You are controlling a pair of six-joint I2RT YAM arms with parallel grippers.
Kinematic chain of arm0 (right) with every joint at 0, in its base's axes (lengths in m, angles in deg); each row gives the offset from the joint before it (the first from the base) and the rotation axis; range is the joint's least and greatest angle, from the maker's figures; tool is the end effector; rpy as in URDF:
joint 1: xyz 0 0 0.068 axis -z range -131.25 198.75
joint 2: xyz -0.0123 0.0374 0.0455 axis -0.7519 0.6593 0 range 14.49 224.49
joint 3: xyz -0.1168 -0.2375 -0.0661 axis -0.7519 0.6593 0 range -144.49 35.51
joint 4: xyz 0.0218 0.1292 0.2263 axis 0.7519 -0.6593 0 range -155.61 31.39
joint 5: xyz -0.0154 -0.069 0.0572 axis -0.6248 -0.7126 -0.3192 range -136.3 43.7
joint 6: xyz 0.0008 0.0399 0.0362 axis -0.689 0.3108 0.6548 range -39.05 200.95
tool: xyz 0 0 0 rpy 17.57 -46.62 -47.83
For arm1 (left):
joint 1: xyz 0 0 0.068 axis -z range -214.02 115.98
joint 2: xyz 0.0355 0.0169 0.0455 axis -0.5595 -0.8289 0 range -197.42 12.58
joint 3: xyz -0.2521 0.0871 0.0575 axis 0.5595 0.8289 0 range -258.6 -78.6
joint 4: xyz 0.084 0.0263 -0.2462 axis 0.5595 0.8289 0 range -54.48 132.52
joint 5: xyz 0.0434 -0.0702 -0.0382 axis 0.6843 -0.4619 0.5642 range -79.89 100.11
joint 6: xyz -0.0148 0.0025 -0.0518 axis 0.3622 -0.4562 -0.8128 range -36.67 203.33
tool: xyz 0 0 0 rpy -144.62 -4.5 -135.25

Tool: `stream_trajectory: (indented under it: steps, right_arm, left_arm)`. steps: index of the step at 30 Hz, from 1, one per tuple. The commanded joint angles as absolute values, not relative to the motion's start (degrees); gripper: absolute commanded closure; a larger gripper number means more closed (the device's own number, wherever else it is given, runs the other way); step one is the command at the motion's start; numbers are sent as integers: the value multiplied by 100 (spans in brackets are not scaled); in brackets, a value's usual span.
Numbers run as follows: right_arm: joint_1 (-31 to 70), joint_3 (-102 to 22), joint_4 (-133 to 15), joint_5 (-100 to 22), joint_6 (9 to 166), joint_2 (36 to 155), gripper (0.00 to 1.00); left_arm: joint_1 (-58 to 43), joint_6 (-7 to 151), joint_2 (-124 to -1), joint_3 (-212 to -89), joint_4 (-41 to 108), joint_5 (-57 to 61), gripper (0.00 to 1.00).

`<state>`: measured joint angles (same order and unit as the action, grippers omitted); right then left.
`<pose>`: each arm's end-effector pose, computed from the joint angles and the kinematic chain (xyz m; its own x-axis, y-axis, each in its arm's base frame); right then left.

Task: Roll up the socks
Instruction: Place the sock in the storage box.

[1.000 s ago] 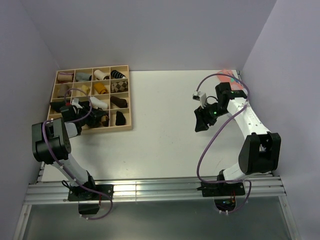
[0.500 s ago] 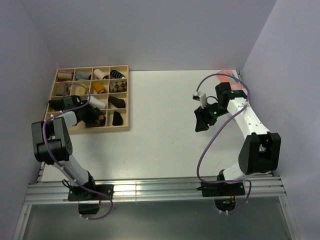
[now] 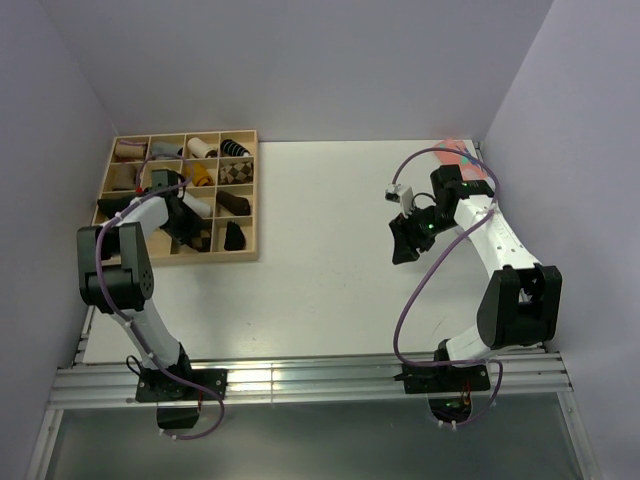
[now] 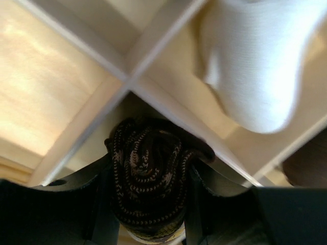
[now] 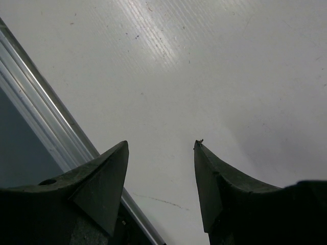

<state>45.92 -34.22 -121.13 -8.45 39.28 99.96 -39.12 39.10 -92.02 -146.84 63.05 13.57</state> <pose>0.2707 0.0353 0.2680 -0.6216 -0.5564 -0.5514 -0.7724 0.5523 0.3135 0.3660 0.0348 0.1737 -0.5604 -0.7491 -0.3532 -0.7065 0.6549 -0.2682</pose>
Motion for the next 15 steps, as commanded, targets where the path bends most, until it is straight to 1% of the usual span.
stream_trajectory:
  steps: [1, 11, 15]
  right_arm:
    - [4629, -3427, -12180, -912, 3832, 9904, 39]
    - [4638, -3304, -12154, -1070, 3788, 9904, 39]
    - [4638, -3269, -12145, -1158, 3779, 9878, 39]
  left_arm:
    - [-3920, 3719, -9465, -14715, 6629, 2127, 100]
    - [-3920, 3692, -9851, -14741, 6848, 2118, 100]
    - [-3885, 3789, -10001, -14794, 6787, 1837, 100]
